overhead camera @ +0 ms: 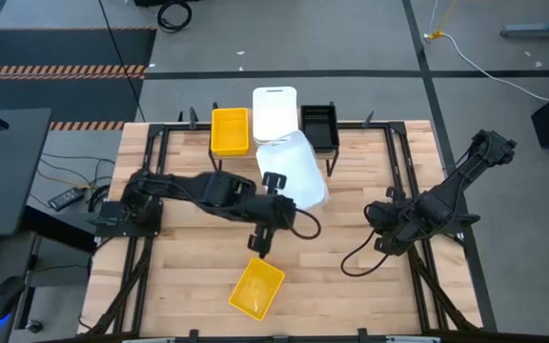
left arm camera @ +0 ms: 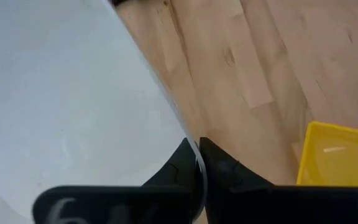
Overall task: Stack baskets on shelf by color
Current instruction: Stack the white bin on the white bin on the shelf
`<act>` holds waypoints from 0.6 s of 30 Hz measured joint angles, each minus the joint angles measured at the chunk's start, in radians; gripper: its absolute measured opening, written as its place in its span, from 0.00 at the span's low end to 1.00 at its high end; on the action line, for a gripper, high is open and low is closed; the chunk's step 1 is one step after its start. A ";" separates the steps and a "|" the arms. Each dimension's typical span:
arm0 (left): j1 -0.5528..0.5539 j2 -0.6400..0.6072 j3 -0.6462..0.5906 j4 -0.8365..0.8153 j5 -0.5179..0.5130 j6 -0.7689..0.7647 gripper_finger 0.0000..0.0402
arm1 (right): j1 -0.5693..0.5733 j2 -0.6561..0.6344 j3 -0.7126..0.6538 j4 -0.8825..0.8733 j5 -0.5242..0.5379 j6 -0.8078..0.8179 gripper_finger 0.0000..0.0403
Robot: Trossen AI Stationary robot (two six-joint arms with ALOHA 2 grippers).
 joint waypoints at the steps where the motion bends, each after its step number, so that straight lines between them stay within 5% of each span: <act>1: 0.003 -0.010 0.000 -0.005 0.000 0.015 0.03 | 0.000 0.000 0.000 0.000 0.000 0.000 0.27; 18: 0.172 -0.103 0.000 -0.134 -0.004 0.156 0.04 | 0.000 0.004 0.000 0.027 0.020 -0.011 0.27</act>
